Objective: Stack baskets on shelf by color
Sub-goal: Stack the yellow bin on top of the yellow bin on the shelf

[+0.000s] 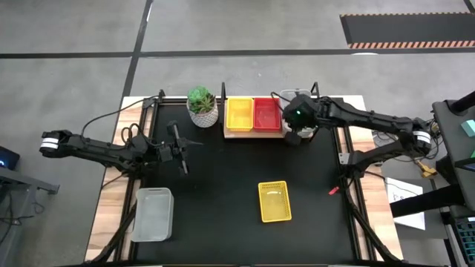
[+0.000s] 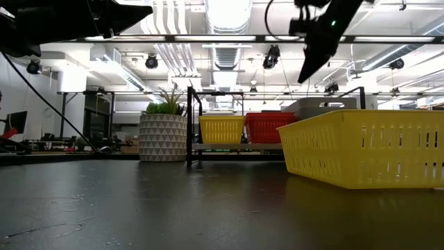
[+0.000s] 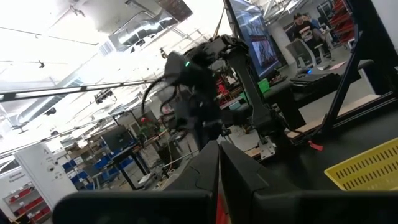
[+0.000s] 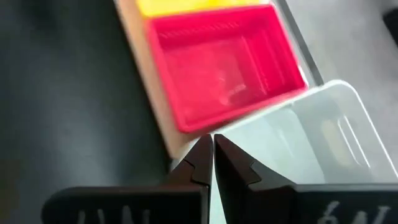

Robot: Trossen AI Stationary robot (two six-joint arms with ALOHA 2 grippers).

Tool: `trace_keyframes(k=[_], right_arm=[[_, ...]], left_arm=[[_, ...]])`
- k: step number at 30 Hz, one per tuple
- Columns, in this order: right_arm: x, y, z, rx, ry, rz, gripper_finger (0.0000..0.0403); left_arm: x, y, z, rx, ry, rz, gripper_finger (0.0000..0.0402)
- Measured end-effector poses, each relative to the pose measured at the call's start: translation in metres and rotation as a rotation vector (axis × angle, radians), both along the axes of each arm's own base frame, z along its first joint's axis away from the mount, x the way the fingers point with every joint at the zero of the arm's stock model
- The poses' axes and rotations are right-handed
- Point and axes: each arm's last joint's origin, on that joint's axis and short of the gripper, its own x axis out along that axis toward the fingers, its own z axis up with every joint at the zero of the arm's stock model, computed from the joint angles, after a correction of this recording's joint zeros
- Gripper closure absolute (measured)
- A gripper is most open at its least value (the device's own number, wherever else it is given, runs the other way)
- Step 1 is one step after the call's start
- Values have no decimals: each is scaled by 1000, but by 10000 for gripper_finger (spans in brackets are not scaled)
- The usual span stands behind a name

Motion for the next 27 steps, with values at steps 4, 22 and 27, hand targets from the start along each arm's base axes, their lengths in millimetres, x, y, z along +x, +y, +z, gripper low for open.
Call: trace_keyframes(k=[4, 22, 27], right_arm=[[-2, 30, 8, 19, -61, 67, 394], [15, 174, -40, 138, -233, 530, 394], [20, 199, -53, 186, -185, 545, 394]], left_arm=[[0, 0, 0, 0, 0, 0, 402], [1, 0, 7, -196, -46, -63, 402], [1, -1, 7, -264, -51, -100, 402]])
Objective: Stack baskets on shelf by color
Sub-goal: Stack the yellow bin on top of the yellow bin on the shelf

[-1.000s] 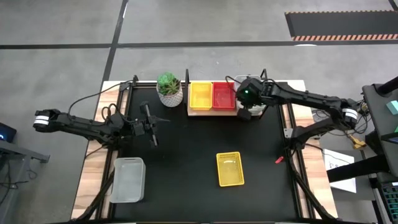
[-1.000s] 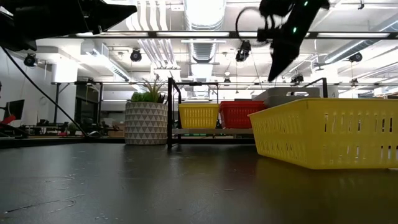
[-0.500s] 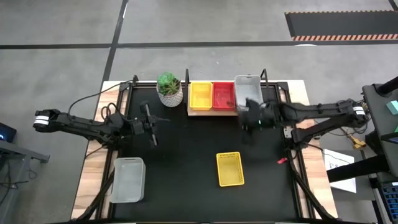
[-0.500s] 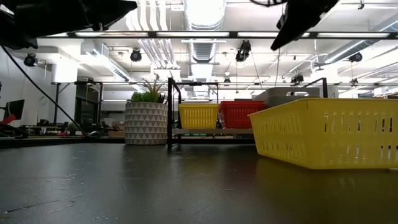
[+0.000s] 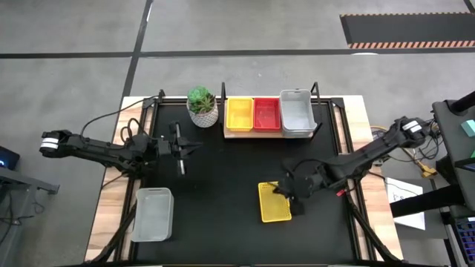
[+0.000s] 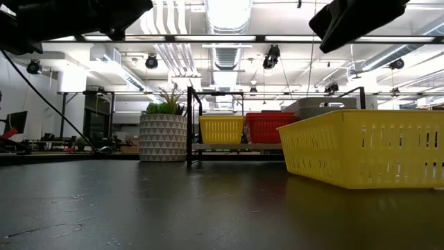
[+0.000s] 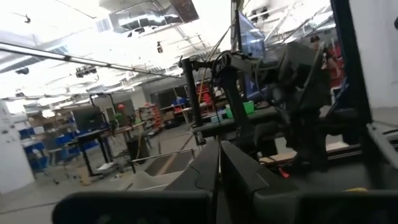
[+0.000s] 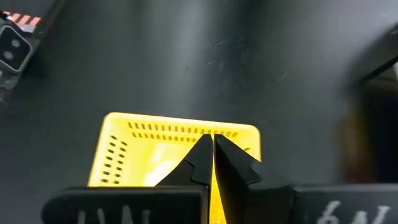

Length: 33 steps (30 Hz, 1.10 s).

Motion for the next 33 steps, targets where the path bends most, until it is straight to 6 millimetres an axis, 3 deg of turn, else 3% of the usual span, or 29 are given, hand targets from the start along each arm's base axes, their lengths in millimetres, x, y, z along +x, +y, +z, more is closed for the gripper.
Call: trace_keyframes(k=[5, 10, 16, 20, 23, 33], right_arm=[[6, 17, -8, 161, 96, -55, 391], [12, 29, -8, 279, 265, -151, 345], [24, 52, -4, 191, 491, -244, 267], [34, 71, -5, 50, 536, -165, 238], [40, 84, -14, -7, 542, -106, 233], [52, 95, -32, 50, 517, -99, 256]], left_arm=[[-1, 0, 4, 1, -39, -6, 402], [-8, 0, 20, 24, -208, 6, 402], [-8, 0, 20, 4, -222, -4, 402], [-5, 0, 12, -7, -183, -9, 402], [-5, 0, 11, -7, -180, -9, 402], [-6, 0, 11, -6, -186, -9, 402]])
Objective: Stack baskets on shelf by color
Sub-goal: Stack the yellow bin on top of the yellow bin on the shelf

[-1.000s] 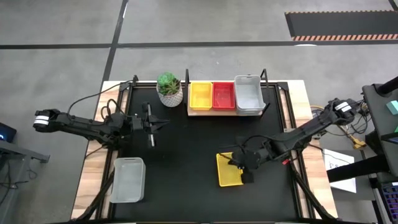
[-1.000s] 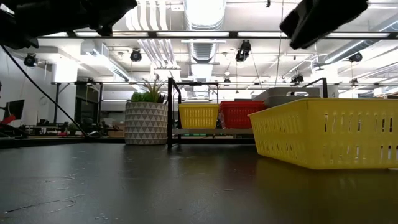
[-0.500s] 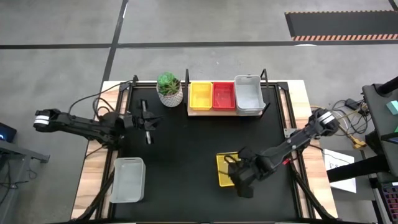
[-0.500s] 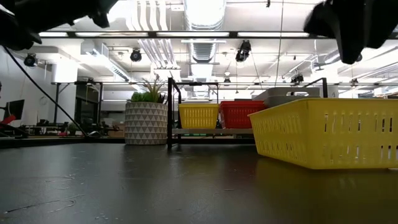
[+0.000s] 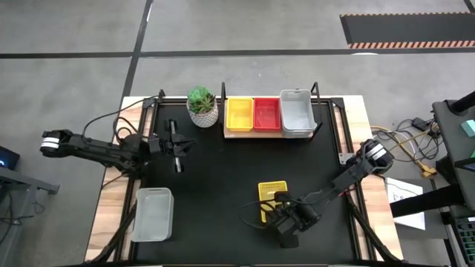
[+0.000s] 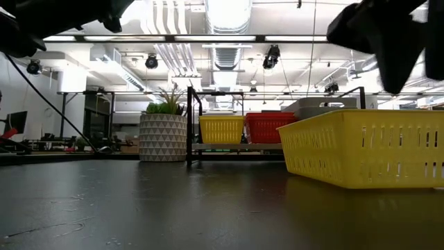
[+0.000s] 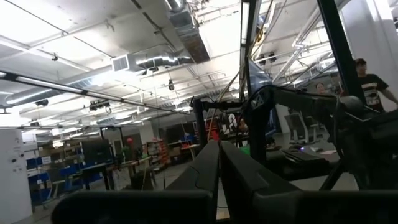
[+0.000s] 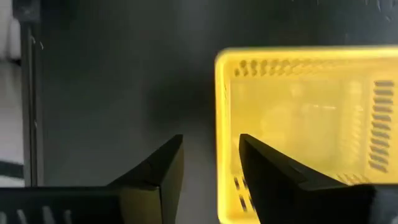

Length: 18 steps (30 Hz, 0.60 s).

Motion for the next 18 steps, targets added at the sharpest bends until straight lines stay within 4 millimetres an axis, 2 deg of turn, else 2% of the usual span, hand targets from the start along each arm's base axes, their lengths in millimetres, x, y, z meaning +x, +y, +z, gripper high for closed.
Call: trace_keyframes(k=[9, 16, 18], right_arm=[[7, 1, -35, -56, 1, 23, 300], [11, -1, -26, -53, -53, 26, 383], [12, -2, -18, -46, -64, 19, 387]], left_arm=[[-2, 0, 1, 0, -11, 0, 402], [-2, 0, 1, 1, -10, 1, 402], [-2, 0, 1, 1, -9, 1, 402]])
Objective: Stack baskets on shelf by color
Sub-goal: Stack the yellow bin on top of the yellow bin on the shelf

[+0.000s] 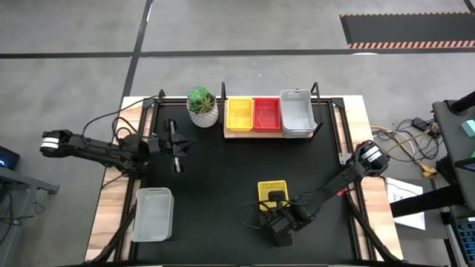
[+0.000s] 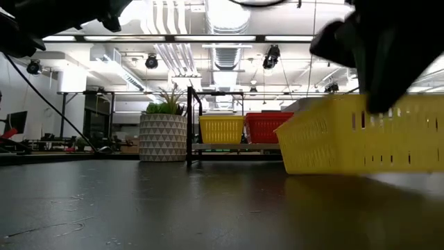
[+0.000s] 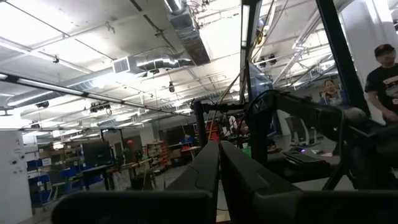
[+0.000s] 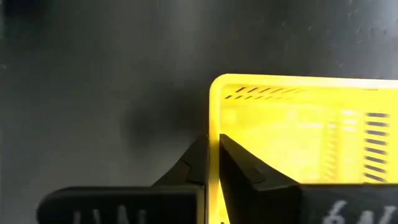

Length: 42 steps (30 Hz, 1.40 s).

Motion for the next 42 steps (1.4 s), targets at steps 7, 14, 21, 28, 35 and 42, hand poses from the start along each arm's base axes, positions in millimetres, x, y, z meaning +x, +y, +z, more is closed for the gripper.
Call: trace_keyframes(k=[7, 14, 21, 28, 35, 42], right_arm=[[6, -13, 41, -102, 4, -59, 390], [20, -43, 94, -221, -48, -170, 390], [40, -93, 131, -216, -97, -281, 390], [54, -148, 152, -244, -137, -325, 390], [60, -214, 157, -304, -118, -356, 390], [63, -267, 160, -360, -157, -339, 390]], left_arm=[[0, 0, 0, 0, 3, 0, 402], [0, 0, -1, 31, 11, 18, 402], [0, 0, -6, 47, 27, 26, 402], [-1, 0, -5, 48, 25, 27, 402], [-1, 0, -6, 72, 28, 40, 402], [-1, 0, -6, 93, 31, 62, 402]])
